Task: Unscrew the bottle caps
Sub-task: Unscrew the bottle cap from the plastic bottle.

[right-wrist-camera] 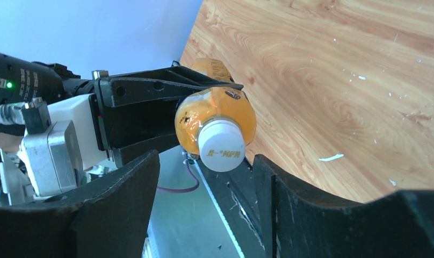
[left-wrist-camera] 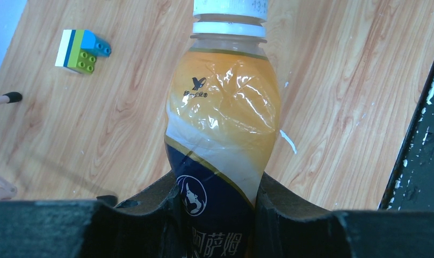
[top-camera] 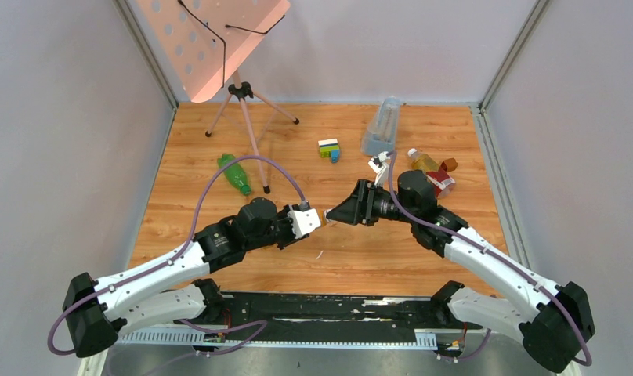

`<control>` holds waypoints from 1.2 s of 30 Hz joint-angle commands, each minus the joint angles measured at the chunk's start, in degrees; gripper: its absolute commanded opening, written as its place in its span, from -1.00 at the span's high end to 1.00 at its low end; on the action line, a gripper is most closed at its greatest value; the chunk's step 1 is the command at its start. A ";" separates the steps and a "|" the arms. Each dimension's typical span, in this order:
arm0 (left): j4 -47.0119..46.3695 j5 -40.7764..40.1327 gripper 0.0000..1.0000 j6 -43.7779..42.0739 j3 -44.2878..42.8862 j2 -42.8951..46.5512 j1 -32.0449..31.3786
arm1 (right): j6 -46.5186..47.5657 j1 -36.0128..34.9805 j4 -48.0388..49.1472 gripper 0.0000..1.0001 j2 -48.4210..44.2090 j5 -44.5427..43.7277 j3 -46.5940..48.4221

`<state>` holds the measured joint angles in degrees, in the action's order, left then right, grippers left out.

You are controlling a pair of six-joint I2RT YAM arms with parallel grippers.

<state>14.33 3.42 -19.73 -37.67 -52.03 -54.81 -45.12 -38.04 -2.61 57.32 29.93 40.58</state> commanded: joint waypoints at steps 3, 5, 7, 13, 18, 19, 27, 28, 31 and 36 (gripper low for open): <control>-1.36 -0.56 0.96 -1.54 -0.82 1.02 -0.49 | -7.14 1.34 1.57 -0.20 1.70 1.63 2.41; -1.18 -0.35 0.96 -1.48 -0.94 0.97 -0.48 | -7.76 1.54 2.05 -0.14 2.49 1.91 2.27; -1.17 -0.14 0.96 -1.55 -0.93 0.86 -0.58 | -8.09 1.65 2.08 -0.05 3.31 3.00 2.14; -1.26 -0.38 0.98 -1.13 -1.13 0.21 -0.64 | -6.12 1.74 5.80 0.39 4.00 6.27 1.56; -3.19 5.21 1.00 0.87 -0.90 1.71 -0.60 | 5.45 1.74 6.67 0.75 3.58 7.14 1.25; -4.53 7.18 1.00 1.20 -0.27 2.04 -0.57 | 9.29 1.74 6.77 0.87 3.30 7.24 1.26; -7.08 21.28 0.94 4.39 1.15 2.81 -0.25 | 47.06 1.66 8.27 0.77 -0.72 28.97 -1.89; -6.75 23.72 0.94 4.45 0.39 2.13 -0.19 | 52.18 1.51 7.22 0.95 -1.13 30.87 -2.45; -3.65 27.56 0.93 4.36 -1.39 0.17 0.07 | 75.16 0.99 -1.69 1.00 -2.40 32.85 -2.31; -0.30 31.84 0.93 3.77 -3.50 -2.29 0.06 | 89.48 0.91 -6.88 1.00 -5.44 27.25 -3.09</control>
<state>15.22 24.03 -15.31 -37.19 -53.34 -53.91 22.37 -36.64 -7.03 53.95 57.34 38.09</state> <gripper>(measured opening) 0.414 0.342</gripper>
